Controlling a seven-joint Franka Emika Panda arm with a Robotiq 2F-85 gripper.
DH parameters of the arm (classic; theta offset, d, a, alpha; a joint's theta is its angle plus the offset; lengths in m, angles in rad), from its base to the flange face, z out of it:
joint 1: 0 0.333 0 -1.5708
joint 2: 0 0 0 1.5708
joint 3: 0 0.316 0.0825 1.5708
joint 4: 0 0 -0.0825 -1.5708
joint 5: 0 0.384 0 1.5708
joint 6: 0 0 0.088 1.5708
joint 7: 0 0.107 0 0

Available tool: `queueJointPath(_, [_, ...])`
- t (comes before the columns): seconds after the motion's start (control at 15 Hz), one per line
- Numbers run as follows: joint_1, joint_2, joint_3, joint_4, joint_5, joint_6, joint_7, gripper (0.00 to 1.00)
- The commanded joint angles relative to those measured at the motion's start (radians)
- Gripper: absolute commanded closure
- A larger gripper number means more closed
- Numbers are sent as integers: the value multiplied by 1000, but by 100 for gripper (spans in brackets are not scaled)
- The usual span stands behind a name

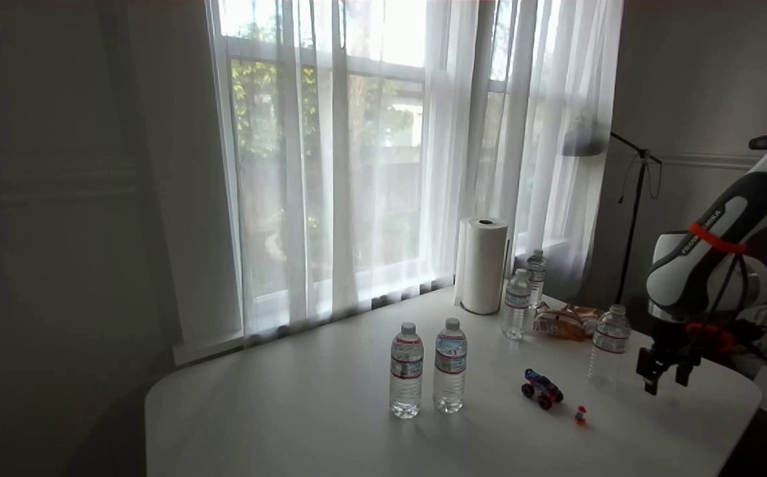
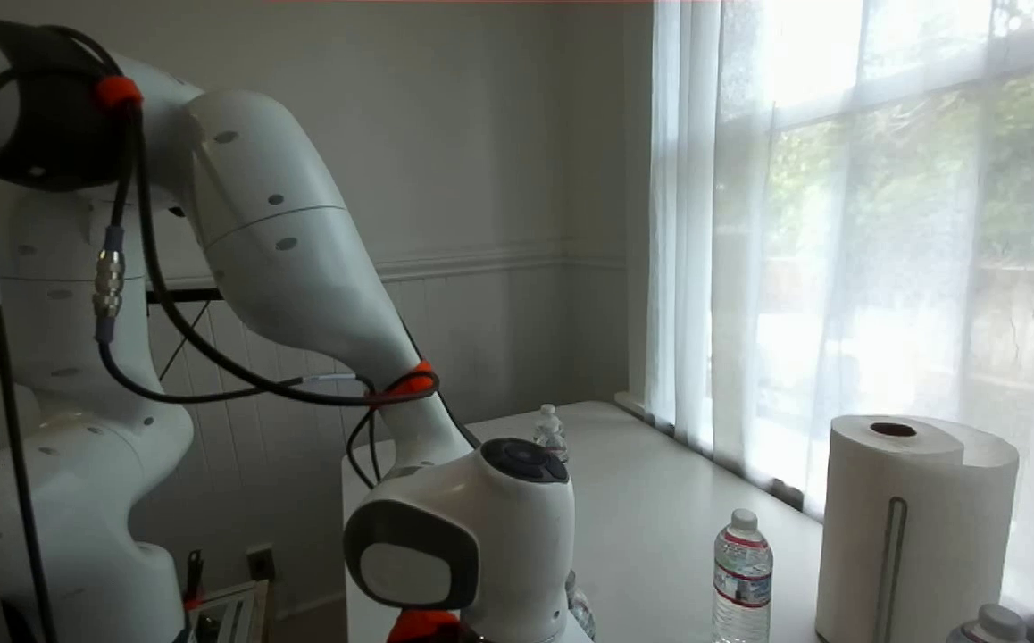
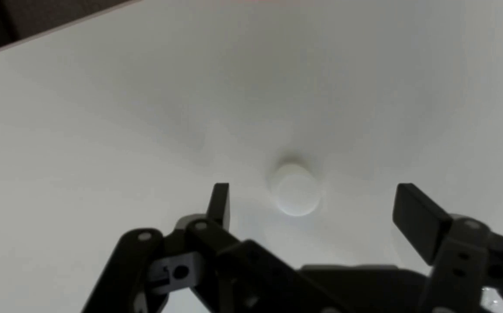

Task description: Put the small white cap on the open water bottle

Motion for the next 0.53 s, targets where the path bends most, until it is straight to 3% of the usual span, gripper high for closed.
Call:
queueJointPath(0.0, [-18, 29, 13, 8, 23, 36, -12, 9])
queueJointPath(0.07, [-18, 33, 14, 9, 23, 41, -11, 15])
queueJointPath(0.2, [-18, 41, 16, 11, 23, 48, -13, 20])
queueJointPath(0.27, [-18, 44, 16, 12, 22, 50, -11, 29])
queueJointPath(0.33, [-18, 45, 17, 12, 22, 51, -12, 26])
queueJointPath(0.47, [-18, 45, 17, 15, 21, 49, -13, 34])
